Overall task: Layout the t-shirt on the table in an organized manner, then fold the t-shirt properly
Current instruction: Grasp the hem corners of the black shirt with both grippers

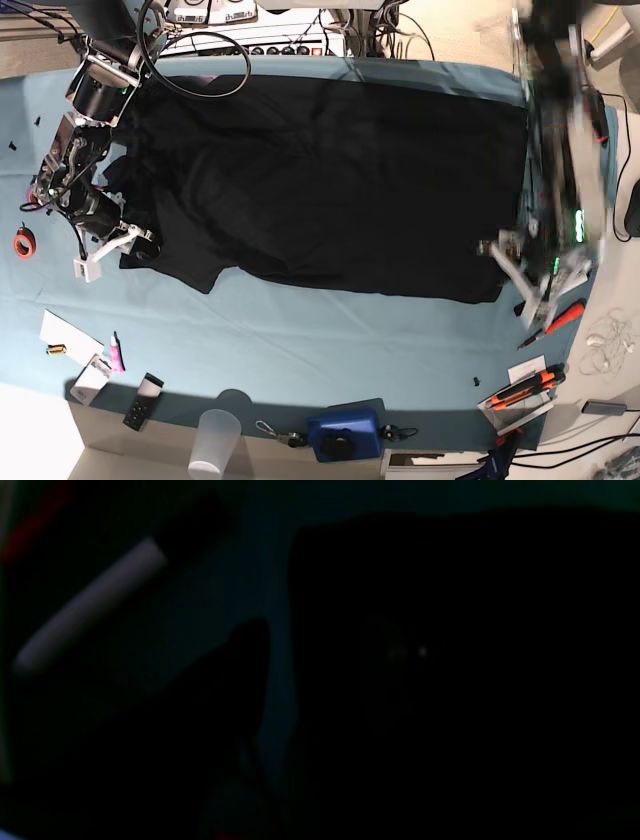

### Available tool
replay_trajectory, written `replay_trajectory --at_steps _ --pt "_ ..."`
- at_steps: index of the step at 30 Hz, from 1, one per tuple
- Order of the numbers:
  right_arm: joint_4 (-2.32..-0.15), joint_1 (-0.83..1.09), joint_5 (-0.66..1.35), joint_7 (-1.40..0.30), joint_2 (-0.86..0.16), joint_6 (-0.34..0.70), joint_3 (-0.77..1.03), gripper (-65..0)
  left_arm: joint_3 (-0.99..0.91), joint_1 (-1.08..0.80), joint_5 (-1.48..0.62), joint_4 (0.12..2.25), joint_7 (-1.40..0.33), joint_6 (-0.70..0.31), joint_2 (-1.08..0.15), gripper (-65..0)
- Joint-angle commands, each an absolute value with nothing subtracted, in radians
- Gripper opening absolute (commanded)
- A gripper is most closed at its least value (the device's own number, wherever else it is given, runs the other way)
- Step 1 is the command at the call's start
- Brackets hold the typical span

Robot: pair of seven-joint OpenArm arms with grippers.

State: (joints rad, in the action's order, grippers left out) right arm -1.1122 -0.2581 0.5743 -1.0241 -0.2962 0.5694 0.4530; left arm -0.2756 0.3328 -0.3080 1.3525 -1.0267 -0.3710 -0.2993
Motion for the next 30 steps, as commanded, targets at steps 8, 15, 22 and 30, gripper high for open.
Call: replay_trajectory --at_steps 8,15,22,30 --pt "-1.118 -0.266 0.549 -1.056 -0.313 0.564 0.451 -43.0 -0.280 0.599 -0.619 0.963 -1.075 -0.485 -0.445 -34.0" --pt "-1.118 -0.266 0.550 -1.055 -0.313 0.564 0.451 -43.0 -0.278 0.645 -0.666 0.780 -1.040 -0.577 -0.457 -34.0" --pt "-1.118 -0.266 0.549 -1.069 -0.313 0.565 0.451 -43.0 -0.278 0.645 -0.579 0.736 -0.950 -0.559 -0.435 -34.1" --pt "-1.118 -0.266 0.550 -1.072 -0.313 0.565 0.451 -43.0 -0.278 0.625 -0.488 0.736 -0.941 -0.559 -0.333 -34.1"
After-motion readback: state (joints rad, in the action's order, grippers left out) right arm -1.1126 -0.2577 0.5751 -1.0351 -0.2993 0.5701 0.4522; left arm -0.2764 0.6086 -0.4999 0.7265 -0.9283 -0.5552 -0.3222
